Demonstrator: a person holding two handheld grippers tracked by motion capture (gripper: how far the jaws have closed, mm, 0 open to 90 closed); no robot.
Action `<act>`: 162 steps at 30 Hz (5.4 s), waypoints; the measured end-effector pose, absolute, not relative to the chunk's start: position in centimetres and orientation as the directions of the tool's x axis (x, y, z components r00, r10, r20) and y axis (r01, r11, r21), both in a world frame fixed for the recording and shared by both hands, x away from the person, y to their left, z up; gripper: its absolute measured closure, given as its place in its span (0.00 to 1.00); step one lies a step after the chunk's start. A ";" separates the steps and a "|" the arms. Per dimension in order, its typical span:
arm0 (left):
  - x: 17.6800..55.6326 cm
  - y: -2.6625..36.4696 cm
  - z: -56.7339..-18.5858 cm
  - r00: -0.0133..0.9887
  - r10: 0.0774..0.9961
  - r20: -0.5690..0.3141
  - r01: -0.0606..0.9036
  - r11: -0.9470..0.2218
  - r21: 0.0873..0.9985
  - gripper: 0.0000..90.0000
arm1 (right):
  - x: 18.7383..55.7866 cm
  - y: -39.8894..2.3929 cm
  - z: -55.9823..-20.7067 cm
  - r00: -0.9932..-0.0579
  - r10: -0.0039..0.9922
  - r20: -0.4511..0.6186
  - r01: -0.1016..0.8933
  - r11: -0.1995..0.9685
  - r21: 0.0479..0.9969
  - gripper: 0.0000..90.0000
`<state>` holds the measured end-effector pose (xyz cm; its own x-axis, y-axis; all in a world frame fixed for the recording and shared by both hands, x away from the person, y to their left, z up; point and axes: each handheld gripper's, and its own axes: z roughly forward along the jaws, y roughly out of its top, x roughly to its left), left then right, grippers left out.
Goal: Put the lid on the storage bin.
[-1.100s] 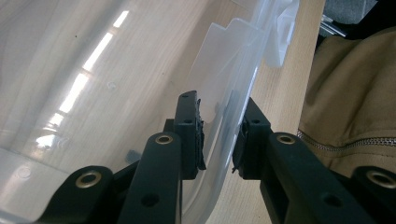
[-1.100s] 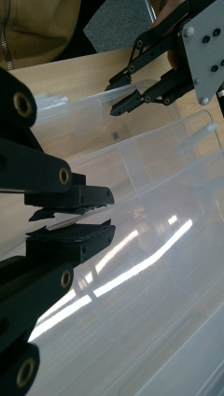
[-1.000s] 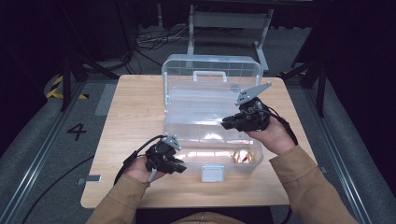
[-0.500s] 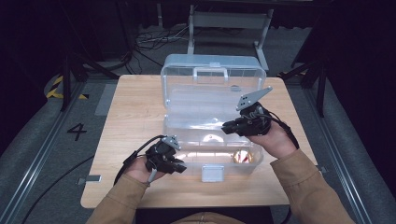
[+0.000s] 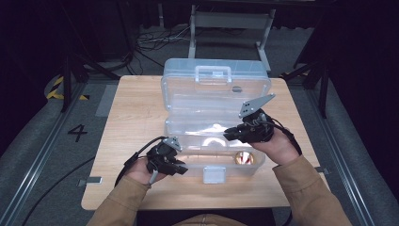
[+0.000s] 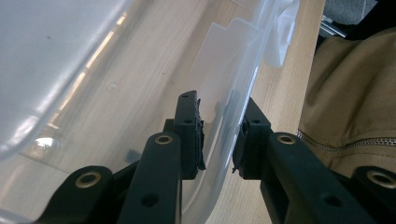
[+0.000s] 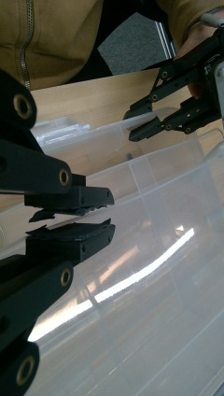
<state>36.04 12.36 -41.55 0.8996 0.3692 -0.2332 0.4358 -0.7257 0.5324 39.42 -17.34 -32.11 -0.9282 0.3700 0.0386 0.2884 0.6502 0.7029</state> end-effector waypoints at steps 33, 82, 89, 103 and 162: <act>35.9 12.1 -41.5 0.899 0.383 -0.211 0.436 -0.741 0.511 0.82 | 38.5 -17.4 -32.8 -0.928 0.372 0.031 0.282 0.645 0.710 0.90; 34.6 17.6 -33.0 0.877 0.432 -0.211 0.415 -0.457 0.787 0.91 | 38.1 -17.4 -32.9 -0.922 0.386 0.009 0.277 0.645 0.712 0.88; 34.6 18.4 -32.4 0.838 0.498 -0.223 0.425 -0.339 0.839 0.91 | 37.9 -17.4 -33.0 -0.921 0.389 0.012 0.280 0.641 0.714 0.88; 35.6 17.9 -32.1 0.732 0.638 -0.239 0.474 -0.224 0.852 0.95 | 37.2 -17.7 -33.5 -0.919 0.394 0.025 0.287 0.624 0.727 0.87; 35.4 18.4 -32.8 0.742 0.635 -0.215 0.502 -0.314 0.806 0.99 | 35.8 -29.4 -34.0 -0.806 0.575 0.143 0.358 0.280 0.891 0.97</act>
<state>35.43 18.45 -32.77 0.7419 0.6350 -0.2154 0.5023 -0.3135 0.8058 35.78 -29.40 -33.99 -0.8056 0.5749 0.1431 0.3582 0.2803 0.8906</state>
